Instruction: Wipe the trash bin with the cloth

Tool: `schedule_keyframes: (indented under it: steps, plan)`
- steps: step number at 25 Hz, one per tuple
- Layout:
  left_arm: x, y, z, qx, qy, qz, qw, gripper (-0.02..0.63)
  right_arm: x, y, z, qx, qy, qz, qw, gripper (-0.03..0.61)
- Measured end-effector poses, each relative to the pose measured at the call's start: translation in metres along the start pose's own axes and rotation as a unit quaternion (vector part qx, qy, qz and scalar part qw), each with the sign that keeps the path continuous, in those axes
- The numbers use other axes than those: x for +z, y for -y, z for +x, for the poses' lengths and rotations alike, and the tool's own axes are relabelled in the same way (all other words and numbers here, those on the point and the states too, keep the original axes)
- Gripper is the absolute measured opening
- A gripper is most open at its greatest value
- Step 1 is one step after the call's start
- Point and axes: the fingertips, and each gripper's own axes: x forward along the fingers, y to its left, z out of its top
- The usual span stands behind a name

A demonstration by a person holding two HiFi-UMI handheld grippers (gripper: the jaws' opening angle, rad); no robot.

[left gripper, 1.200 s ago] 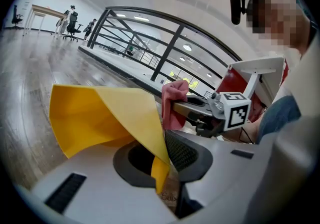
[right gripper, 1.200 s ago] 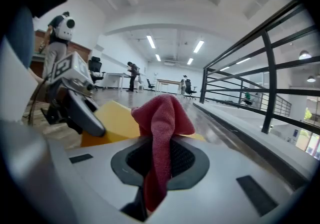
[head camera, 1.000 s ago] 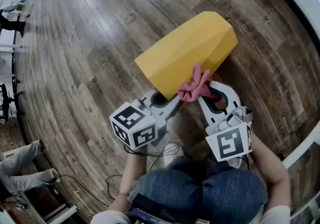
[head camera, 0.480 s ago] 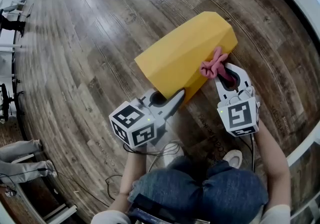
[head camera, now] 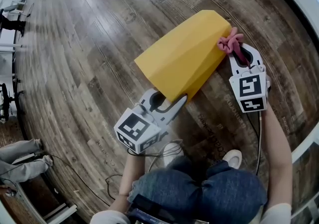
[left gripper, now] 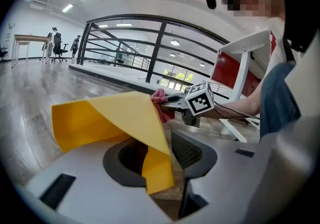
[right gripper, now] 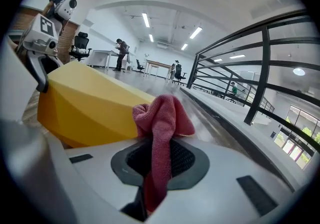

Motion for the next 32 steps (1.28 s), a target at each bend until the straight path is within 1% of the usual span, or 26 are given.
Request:
schedule_keyframes:
  steps: [2,4,8,11,13,15,18,20,23,26,27,29,32]
  plan:
    - [-0.005,0.0,-0.002,0.001,-0.003,-0.001,1.0,0.149,0.0,0.002,0.003,-0.002,-0.001,0.004,1.0,0.051]
    - [-0.014,-0.002,-0.002,0.009,-0.02,0.008,0.9997,0.167,0.0,0.002,0.004,-0.004,0.0,0.003,1.0,0.051]
    - [-0.039,0.002,0.014,0.018,-0.062,0.031,0.9974,0.169,0.001,0.003,0.004,-0.006,0.001,0.004,1.0,0.051]
    - [-0.043,0.003,0.025,0.027,-0.065,0.031,0.997,0.16,0.009,-0.001,-0.005,-0.006,0.013,0.006,1.0,0.051]
    - [-0.042,0.005,0.027,0.018,-0.067,0.016,0.9975,0.113,0.02,-0.008,-0.017,0.0,0.03,0.003,1.0,0.051]
    - [-0.039,0.005,0.026,0.011,-0.065,-0.011,0.9978,0.028,0.034,-0.021,-0.031,0.016,0.051,-0.012,0.998,0.051]
    - [-0.034,0.002,0.022,0.009,-0.063,-0.04,0.9972,0.021,0.056,-0.051,-0.052,0.061,0.081,-0.063,0.993,0.051]
    - [-0.026,0.0,0.019,0.004,-0.053,-0.062,0.9967,0.02,0.064,-0.075,-0.064,0.088,0.087,-0.081,0.989,0.051]
    - [-0.012,0.004,0.016,-0.026,-0.022,-0.105,0.9939,0.021,0.074,-0.109,-0.073,0.118,0.109,-0.087,0.983,0.051]
    - [0.001,0.01,0.014,-0.06,0.0,-0.128,0.9899,0.031,0.083,-0.136,-0.08,0.141,0.129,-0.105,0.976,0.051]
    - [0.004,0.012,0.013,-0.069,0.005,-0.132,0.9888,0.031,0.085,-0.141,-0.082,0.146,0.133,-0.113,0.974,0.051]
    - [0.006,0.014,0.012,-0.081,0.006,-0.128,0.9885,0.031,0.087,-0.147,-0.084,0.151,0.137,-0.126,0.971,0.051]
    - [0.006,0.019,0.012,-0.094,0.002,-0.121,0.9882,0.031,0.085,-0.145,-0.083,0.151,0.133,-0.129,0.971,0.051]
